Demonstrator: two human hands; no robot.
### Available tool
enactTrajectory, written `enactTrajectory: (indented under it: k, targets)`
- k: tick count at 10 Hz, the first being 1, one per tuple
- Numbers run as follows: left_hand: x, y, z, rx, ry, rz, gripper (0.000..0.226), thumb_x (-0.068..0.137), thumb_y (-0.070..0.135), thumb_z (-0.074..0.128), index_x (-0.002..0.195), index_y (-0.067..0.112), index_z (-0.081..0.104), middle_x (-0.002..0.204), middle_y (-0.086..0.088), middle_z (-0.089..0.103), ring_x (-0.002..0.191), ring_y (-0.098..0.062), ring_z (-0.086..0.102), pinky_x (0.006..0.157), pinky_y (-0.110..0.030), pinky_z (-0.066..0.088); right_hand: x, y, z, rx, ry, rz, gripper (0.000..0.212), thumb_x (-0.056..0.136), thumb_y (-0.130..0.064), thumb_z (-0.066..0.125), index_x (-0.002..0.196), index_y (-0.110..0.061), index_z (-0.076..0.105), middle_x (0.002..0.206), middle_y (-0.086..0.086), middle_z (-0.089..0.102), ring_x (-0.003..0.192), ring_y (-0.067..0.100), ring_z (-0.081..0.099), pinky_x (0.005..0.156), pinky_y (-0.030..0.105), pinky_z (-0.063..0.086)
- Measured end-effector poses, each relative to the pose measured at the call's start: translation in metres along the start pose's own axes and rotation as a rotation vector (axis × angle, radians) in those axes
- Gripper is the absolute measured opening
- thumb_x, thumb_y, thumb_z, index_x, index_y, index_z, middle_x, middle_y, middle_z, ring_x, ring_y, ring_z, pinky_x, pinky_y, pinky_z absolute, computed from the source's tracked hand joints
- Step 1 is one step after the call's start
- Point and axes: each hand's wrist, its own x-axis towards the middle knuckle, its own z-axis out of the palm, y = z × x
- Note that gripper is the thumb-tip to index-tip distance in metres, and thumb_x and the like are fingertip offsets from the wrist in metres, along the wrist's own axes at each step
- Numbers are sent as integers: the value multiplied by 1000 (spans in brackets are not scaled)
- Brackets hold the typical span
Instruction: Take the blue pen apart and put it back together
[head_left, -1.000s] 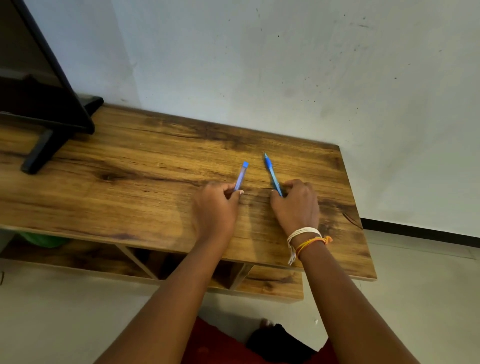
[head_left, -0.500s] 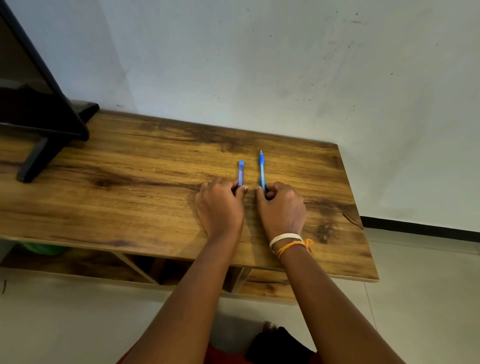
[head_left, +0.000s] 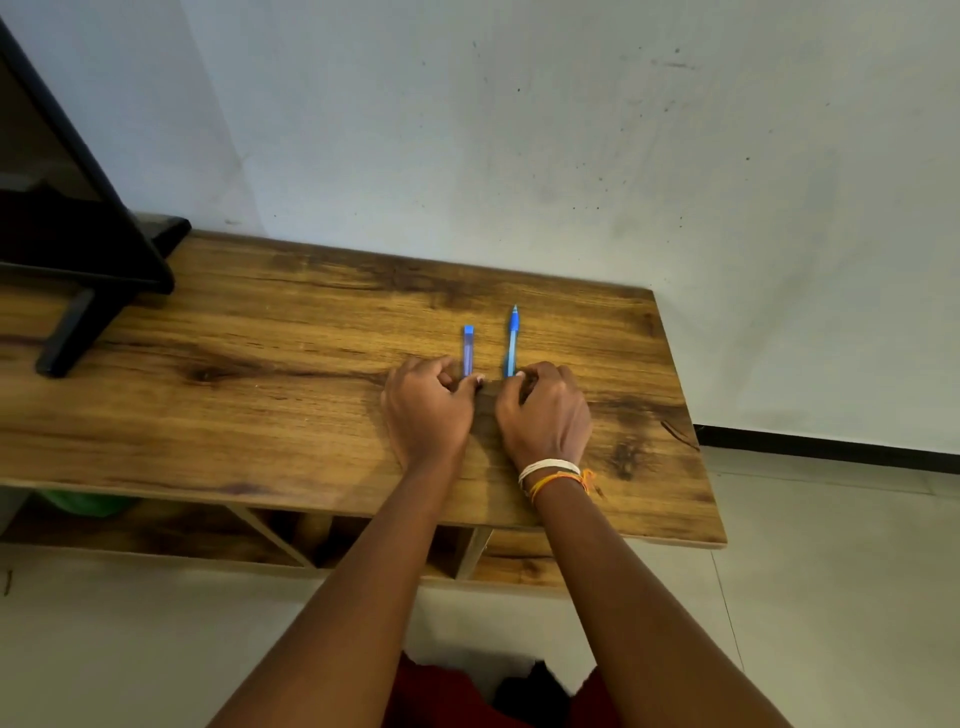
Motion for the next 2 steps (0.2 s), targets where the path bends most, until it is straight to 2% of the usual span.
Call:
enactTrajectory:
  k: [1, 2]
  targets:
    - [-2, 3, -5, -76, 18, -44, 30, 85, 23, 67, 113, 13, 67, 106, -3, 66, 100, -16, 53, 78, -23, 35, -1, -4, -3, -19, -27, -16, 26, 90, -20, 49, 103, -7, 68, 101, 12, 63, 85, 28, 61, 67, 36, 50]
    - [-4, 2, -11, -42, -30, -42, 30, 91, 15, 58, 120, 7, 63, 116, -9, 62, 109, -23, 52, 83, -23, 34, -1, 0, -5, -38, -75, 7, 26, 90, -15, 50, 110, -7, 66, 110, 13, 59, 95, 29, 58, 74, 37, 47]
